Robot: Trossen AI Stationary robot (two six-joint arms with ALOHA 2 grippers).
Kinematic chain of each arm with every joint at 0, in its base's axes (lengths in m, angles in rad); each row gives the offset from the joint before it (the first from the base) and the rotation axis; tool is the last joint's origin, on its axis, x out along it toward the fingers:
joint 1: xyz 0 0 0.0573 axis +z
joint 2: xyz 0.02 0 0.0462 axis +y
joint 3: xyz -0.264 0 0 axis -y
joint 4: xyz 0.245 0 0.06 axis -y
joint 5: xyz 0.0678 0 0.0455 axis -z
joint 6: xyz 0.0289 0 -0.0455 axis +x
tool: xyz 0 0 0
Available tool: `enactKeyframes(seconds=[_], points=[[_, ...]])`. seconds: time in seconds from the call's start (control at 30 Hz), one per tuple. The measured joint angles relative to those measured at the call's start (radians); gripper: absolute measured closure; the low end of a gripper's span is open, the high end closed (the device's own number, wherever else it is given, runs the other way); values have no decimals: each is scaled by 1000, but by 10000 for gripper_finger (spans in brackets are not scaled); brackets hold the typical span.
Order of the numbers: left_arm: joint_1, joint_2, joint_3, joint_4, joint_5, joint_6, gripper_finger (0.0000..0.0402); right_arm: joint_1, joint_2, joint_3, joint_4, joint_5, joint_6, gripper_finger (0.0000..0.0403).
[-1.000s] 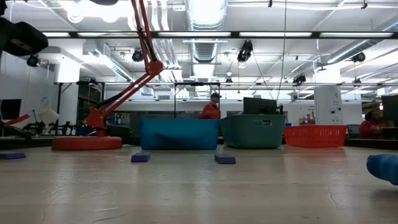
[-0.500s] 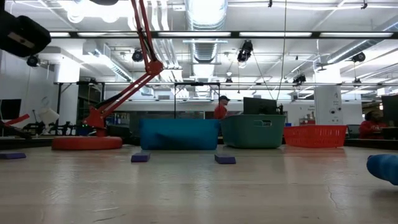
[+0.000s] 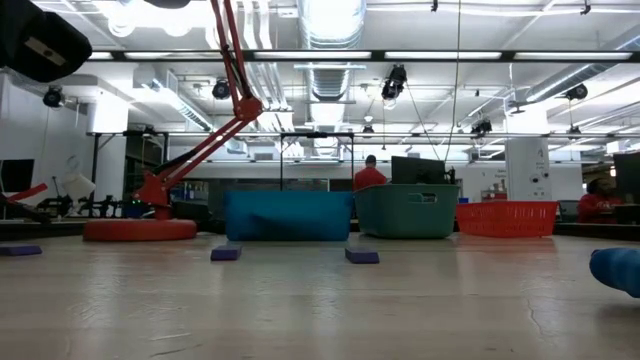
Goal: Pick & Place School Supplies
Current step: Put the blue whole punchers into the green bin
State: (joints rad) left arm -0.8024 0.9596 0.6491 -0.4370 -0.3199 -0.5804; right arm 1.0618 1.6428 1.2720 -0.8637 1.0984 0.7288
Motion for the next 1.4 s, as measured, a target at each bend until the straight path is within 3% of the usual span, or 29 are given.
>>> enactKeyframes(seconds=[0.43, 0.53, 0.6, 0.73, 0.8, 0.93, 1.03, 1.27, 1.4], points=[[0, 0, 0, -1, 0, 0, 303, -12, 0, 0, 19, 25, -1, 394], [0, 0, 0, -1, 0, 0, 303, -32, 0, 0, 107, 22, 107, 394], [0, 0, 0, 0, 0, 0, 303, -54, 0, 8, 182, -16, 157, 394], [0, 0, 0, -1, 0, 0, 303, -99, 0, 66, 305, -205, 179, 394], [0, 0, 0, -1, 0, 0, 303, -122, 0, 101, 305, -251, 318, 394], [0, 0, 0, -1, 0, 0, 303, -175, 0, 150, 236, -242, 776, 394], [0, 0, 0, -1, 0, 0, 303, -220, 0, 158, 134, -342, 1028, 394], [0, 0, 0, -2, 0, 0, 303, -349, 58, 146, 111, -733, 1213, 387], [0, -1, 0, -2, 0, 0, 303, -372, 107, 146, 102, -782, 1355, 385]])
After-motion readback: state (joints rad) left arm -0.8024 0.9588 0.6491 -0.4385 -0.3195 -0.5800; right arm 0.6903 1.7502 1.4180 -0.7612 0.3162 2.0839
